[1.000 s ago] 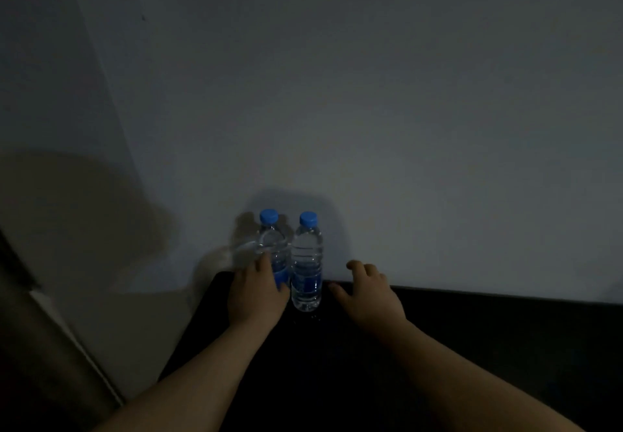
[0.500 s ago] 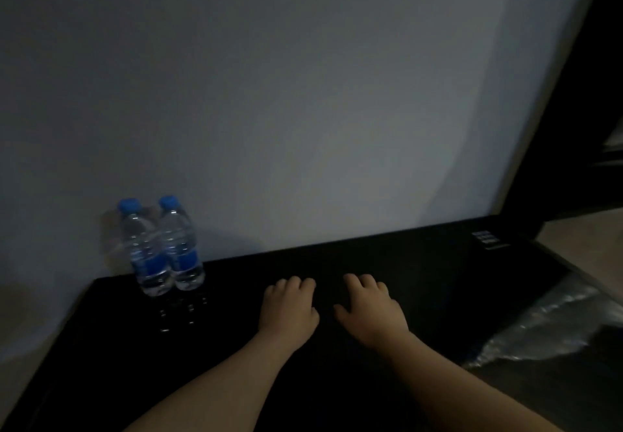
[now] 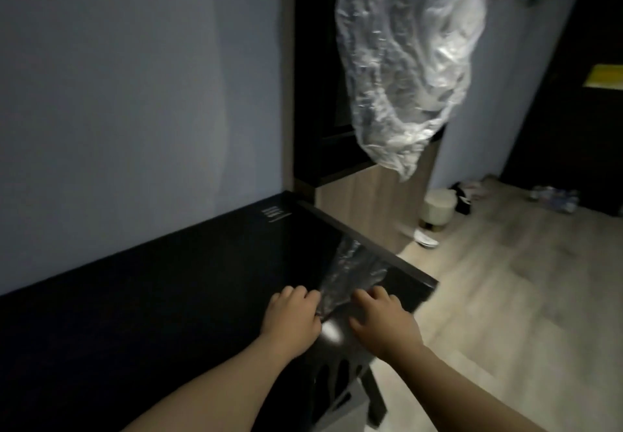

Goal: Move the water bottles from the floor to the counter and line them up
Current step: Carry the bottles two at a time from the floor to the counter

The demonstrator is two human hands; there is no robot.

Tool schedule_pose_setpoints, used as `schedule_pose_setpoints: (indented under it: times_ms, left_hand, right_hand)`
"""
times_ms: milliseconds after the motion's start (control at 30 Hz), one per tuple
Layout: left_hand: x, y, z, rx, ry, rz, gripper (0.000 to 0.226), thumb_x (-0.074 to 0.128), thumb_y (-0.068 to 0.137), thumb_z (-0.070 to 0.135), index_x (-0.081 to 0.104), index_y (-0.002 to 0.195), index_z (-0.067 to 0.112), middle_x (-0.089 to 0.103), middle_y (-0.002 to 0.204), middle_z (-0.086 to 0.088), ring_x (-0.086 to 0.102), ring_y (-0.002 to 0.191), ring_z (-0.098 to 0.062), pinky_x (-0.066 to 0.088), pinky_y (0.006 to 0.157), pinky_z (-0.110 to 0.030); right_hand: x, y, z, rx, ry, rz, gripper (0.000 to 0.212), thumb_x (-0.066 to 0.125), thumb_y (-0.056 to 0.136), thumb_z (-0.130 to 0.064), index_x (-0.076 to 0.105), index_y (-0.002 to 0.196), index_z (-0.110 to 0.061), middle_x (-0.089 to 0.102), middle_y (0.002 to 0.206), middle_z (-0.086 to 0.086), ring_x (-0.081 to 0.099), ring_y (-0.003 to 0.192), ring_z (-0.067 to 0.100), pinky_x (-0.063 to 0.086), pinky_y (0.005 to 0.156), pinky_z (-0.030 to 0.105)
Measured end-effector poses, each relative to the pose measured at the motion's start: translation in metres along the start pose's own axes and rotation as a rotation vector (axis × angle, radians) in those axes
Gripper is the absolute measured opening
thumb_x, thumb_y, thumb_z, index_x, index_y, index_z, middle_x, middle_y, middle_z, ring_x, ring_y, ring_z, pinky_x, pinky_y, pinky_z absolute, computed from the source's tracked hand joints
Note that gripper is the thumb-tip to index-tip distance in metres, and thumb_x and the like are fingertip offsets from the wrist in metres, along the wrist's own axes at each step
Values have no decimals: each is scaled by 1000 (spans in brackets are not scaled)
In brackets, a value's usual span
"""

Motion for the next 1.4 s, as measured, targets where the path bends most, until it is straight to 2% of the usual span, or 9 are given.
schedule_pose_setpoints:
  times_ms: [333, 633, 867, 1133, 1400]
  left_hand:
    - [54, 105, 213, 311, 35, -99, 36, 43, 92, 31, 46, 126, 22, 53, 124, -1, 46, 117, -24, 37, 97, -35]
    - [73, 242, 363, 512, -13, -96, 38, 43, 92, 33, 46, 129, 25, 52, 128, 2, 45, 122, -21, 37, 98, -32]
    - [68, 366, 474, 622, -47, -93, 39, 42, 92, 32, 44, 131, 24, 52, 129, 2, 45, 121, -20, 37, 97, -31]
    - [85, 471, 592, 675, -40, -108, 36, 45, 91, 33, 51, 125, 24, 51, 126, 1, 45, 120, -21, 36, 98, -31]
    - [116, 569, 763, 680, -67, -114, 37, 46, 90, 35, 52, 125, 24, 52, 126, 0, 46, 121, -22, 38, 98, -33]
  right_hand:
    - [-42, -24, 238, 376, -1, 79, 43, 38, 94, -41, 38, 135, -27, 44, 136, 0, 46, 121, 23, 45, 91, 34]
    - [-95, 25, 397, 539, -3, 157, 44, 39, 94, -44, 42, 135, -30, 44, 137, -2, 46, 122, 20, 42, 97, 34]
    - [-139, 99, 518, 674, 95, 188, 45, 41, 93, -45, 42, 134, -27, 46, 135, -2, 46, 123, 19, 41, 99, 33]
    - [-179, 151, 651, 768, 154, 222, 46, 41, 93, -44, 40, 136, -27, 44, 138, 0, 45, 124, 22, 41, 98, 35]
    - [-234, 192, 835, 794, 173, 226, 46, 42, 93, -44, 40, 136, -27, 42, 139, 1, 43, 126, 23, 40, 102, 37]
Point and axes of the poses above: each hand's wrist, its own y-axis towards the middle knuckle, its own x-axis out of the palm, z = x × y, the point moved 8 cm from there along y, towards the middle knuckle
